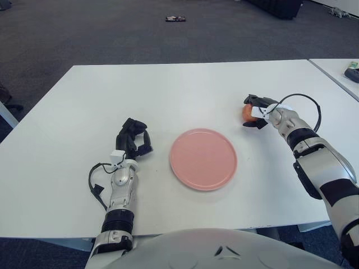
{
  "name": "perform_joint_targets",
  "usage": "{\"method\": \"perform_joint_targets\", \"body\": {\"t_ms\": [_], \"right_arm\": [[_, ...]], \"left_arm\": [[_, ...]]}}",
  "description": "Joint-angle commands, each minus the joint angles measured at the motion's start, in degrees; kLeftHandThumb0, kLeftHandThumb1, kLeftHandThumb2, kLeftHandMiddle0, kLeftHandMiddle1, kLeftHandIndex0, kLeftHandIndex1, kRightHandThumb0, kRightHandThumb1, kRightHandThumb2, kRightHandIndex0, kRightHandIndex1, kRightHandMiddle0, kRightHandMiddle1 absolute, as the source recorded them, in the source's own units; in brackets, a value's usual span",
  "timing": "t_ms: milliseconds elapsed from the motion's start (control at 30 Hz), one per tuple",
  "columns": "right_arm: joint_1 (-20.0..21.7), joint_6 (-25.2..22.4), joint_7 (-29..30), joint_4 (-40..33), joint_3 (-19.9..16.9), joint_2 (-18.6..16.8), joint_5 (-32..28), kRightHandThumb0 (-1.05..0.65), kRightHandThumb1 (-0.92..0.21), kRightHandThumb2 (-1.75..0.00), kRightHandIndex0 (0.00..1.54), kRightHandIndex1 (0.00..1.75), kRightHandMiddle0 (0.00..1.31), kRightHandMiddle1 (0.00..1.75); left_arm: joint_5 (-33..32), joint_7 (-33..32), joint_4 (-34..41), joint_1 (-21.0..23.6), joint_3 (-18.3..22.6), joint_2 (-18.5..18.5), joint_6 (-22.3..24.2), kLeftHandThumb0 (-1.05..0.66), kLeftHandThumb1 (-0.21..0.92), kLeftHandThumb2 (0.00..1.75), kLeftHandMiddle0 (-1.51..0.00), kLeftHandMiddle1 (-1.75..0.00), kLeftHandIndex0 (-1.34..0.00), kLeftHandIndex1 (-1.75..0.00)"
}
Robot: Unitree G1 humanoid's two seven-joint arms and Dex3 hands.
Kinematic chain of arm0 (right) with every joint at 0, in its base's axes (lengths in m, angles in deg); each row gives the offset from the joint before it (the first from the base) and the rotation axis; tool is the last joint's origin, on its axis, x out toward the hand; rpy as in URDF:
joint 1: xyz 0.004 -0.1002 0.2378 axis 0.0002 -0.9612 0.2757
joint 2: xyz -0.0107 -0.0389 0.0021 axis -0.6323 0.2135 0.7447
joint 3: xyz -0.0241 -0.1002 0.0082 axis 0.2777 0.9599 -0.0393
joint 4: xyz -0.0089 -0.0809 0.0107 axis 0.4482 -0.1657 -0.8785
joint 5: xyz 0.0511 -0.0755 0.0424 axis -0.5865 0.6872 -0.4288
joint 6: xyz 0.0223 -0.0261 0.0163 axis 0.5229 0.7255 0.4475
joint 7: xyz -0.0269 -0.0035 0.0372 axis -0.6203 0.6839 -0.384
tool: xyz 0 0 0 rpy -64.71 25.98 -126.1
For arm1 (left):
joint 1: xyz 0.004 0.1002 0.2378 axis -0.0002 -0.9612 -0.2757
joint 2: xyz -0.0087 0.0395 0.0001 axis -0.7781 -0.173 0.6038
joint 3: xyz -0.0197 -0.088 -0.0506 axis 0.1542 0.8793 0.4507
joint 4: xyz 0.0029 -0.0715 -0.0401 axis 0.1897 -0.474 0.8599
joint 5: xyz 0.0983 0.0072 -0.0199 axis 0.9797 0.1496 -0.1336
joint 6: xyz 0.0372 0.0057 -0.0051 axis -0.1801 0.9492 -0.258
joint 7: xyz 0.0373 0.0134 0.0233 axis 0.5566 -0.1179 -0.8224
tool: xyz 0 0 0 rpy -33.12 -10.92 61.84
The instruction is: Put the apple into the plate.
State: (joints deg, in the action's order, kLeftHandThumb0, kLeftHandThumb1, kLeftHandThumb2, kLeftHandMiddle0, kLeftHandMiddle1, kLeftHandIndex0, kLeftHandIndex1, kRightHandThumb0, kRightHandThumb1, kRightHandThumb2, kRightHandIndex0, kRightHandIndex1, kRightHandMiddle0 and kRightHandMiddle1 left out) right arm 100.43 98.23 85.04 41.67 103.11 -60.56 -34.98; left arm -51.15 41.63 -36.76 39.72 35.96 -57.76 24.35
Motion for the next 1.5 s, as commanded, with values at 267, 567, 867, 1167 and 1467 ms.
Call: {"method": "perform_joint_targets", "body": {"t_ms": [267, 567, 867, 1167, 1467], "right_arm": [[-0.93, 0.45, -0.47, 0.46, -0.95, 1.07, -1.84, -0.56, -0.40, -1.18, 0.10, 1.49, 0.12, 1.69], [-1.27, -2.18, 3.91, -1.04, -2.56, 0.38, -3.51, -0.03, -0.21, -1.34, 0.74, 1.43, 0.55, 1.74], [-2.77, -1.95, 15.18, -2.84, -2.21, -0.08, -2.25, 0.00, 0.09, -1.70, 0.96, 1.53, 0.73, 1.75], [-3.74, -0.19, 20.38, -4.83, -2.29, 0.17, -2.16, 0.00, 0.14, -1.73, 1.02, 1.47, 0.76, 1.75], [-5.16, 3.21, 25.63, -6.80, -3.69, 0.54, -3.21, 0.00, 0.10, -1.72, 0.99, 1.54, 0.71, 1.75]], "left_arm": [[0.55, -0.42, -2.28, -2.25, -0.14, -0.25, 2.21, -0.50, 0.27, 1.38, -1.16, -1.75, -0.65, -1.75], [0.27, -0.26, -2.37, -2.17, -0.01, -0.37, 2.32, -0.49, 0.28, 1.37, -1.15, -1.75, -0.64, -1.75], [-0.28, -0.03, -2.26, -2.16, 0.27, -0.18, 2.48, -0.50, 0.28, 1.38, -1.15, -1.75, -0.64, -1.75], [-0.27, 0.06, -2.33, -2.13, 0.22, -0.21, 2.52, -0.50, 0.28, 1.38, -1.14, -1.75, -0.64, -1.75], [0.65, -0.33, -2.90, -1.93, -0.13, -0.58, 2.14, -0.49, 0.29, 1.36, -1.12, -1.75, -0.63, -1.75]]}}
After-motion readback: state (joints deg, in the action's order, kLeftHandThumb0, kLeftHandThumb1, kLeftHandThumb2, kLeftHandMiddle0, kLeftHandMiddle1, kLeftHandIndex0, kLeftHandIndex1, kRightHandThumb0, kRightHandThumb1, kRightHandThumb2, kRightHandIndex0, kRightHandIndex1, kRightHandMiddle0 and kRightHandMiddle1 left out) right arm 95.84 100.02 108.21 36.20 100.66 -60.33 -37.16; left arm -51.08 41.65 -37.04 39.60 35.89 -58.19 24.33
